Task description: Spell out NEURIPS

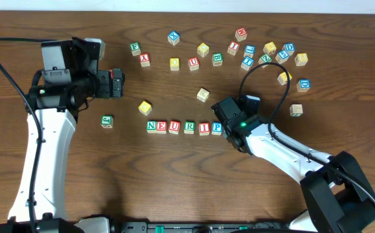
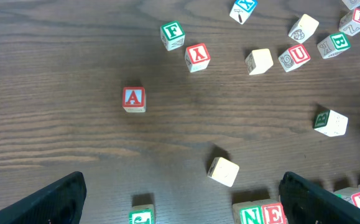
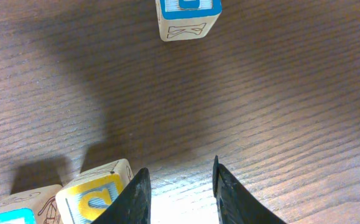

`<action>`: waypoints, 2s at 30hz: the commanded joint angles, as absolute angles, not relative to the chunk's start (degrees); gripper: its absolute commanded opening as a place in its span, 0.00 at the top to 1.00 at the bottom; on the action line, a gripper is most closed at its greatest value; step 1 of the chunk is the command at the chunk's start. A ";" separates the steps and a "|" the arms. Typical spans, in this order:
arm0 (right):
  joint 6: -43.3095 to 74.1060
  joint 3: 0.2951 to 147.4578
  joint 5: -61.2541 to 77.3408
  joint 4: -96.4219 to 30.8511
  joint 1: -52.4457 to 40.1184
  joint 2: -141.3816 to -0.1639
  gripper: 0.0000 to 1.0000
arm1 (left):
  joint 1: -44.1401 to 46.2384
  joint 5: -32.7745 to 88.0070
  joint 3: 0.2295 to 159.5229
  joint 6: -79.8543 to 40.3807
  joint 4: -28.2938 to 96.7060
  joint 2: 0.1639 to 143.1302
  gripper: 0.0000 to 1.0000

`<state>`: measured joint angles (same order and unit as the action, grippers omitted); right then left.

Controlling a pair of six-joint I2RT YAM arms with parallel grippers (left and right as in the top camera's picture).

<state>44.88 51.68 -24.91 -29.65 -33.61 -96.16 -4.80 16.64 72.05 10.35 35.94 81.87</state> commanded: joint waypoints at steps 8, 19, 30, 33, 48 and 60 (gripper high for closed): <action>44.29 50.74 -23.16 -29.52 -33.30 -96.47 0.73 | -4.97 17.34 73.36 10.26 35.99 81.65 0.02; 44.29 50.74 -22.13 -28.99 -33.30 -96.47 0.73 | -4.97 17.34 73.36 10.26 35.99 81.65 0.03; 44.27 50.74 -22.09 -28.36 -33.30 -96.47 0.74 | -4.97 17.34 73.36 10.26 35.99 81.65 0.02; 44.03 50.74 -21.93 -27.94 -33.30 -96.47 0.74 | -4.97 17.34 73.36 10.26 35.99 81.65 0.03; 43.24 50.72 -21.98 -27.66 -33.30 -96.47 0.73 | -4.97 17.34 73.36 10.26 35.99 81.65 0.02; 43.20 50.50 -23.94 -29.15 -30.79 -96.49 0.73 | -4.97 17.34 73.36 10.26 35.99 81.65 0.02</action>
<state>43.81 51.16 -21.58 -28.80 -32.14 -96.16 -4.78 16.64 72.05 10.35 35.94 81.87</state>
